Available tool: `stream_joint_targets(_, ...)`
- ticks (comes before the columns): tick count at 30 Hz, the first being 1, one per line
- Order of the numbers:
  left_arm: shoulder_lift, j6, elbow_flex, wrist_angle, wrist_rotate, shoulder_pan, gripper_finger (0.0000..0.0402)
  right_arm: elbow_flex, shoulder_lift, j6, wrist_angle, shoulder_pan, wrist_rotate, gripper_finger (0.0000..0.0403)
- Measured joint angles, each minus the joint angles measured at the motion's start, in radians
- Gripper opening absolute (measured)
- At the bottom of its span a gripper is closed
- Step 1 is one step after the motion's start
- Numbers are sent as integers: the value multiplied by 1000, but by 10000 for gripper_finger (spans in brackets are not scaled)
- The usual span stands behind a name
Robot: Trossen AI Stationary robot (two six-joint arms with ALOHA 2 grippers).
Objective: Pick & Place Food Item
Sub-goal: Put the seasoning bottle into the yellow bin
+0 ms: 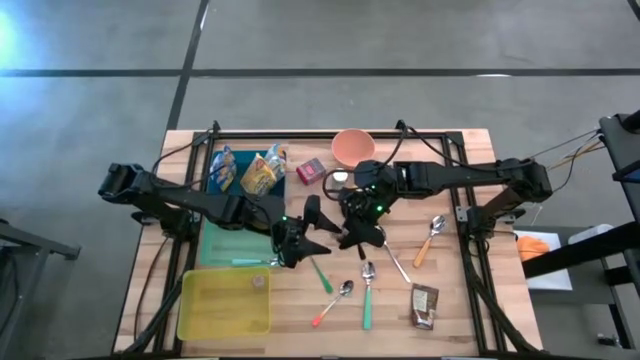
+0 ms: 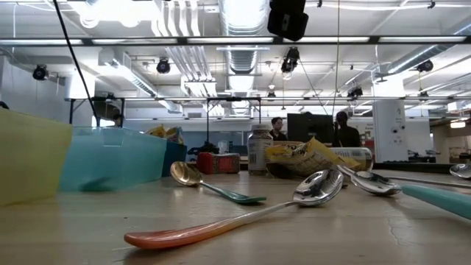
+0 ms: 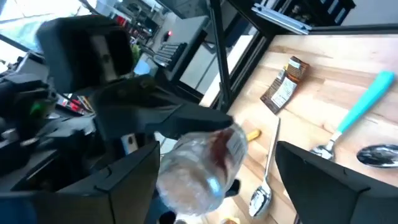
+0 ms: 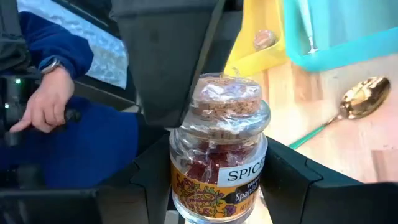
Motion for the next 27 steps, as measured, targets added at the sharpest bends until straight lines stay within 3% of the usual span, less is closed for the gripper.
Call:
stream_joint_targets(20, 13, -62, 5, 38, 105, 4, 320, 22, 53, 65, 50, 42, -60, 186)
stream_joint_targets(27, 70, -113, 65, -66, 110, 4, 291, 75, 112, 61, 30, 44, -118, 186)
